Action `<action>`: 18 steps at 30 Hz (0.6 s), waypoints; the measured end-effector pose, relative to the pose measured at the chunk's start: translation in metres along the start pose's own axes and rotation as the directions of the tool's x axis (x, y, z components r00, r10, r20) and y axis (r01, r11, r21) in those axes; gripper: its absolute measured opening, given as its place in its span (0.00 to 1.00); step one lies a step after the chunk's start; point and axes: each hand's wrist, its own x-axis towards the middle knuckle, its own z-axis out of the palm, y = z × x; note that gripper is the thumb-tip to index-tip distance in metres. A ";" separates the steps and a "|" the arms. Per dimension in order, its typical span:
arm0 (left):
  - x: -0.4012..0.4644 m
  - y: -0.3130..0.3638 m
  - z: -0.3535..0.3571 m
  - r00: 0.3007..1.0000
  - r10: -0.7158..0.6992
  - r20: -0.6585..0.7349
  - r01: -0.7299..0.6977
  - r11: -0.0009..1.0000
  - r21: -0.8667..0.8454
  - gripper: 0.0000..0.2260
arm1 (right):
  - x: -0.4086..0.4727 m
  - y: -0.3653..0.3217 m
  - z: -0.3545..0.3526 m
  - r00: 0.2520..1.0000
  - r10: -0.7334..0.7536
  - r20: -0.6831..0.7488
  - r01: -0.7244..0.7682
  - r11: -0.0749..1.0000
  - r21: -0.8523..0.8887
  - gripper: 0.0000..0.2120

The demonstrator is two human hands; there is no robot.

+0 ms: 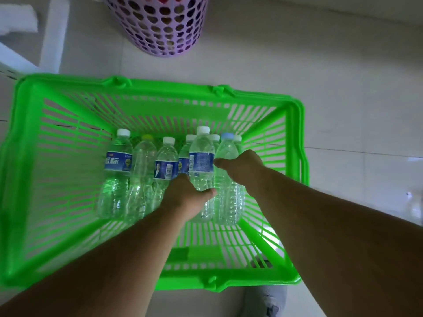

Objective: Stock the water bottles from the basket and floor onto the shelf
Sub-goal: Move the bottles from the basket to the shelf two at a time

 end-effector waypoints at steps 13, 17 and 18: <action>-0.066 -0.015 -0.060 0.999 -0.035 0.011 0.037 0.958 -0.283 0.26 | -0.065 -0.008 -0.023 0.941 -0.323 -0.097 0.314 0.944 -0.097 0.21; -0.138 0.000 -0.106 0.995 0.025 -0.101 -0.058 0.940 -0.338 0.15 | -0.134 -0.039 -0.059 0.887 -0.451 -0.104 0.442 0.892 -0.095 0.17; -0.160 0.006 -0.118 0.992 0.042 -0.116 -0.081 0.931 -0.357 0.14 | -0.155 -0.048 -0.071 0.876 -0.471 -0.104 0.464 0.882 -0.086 0.17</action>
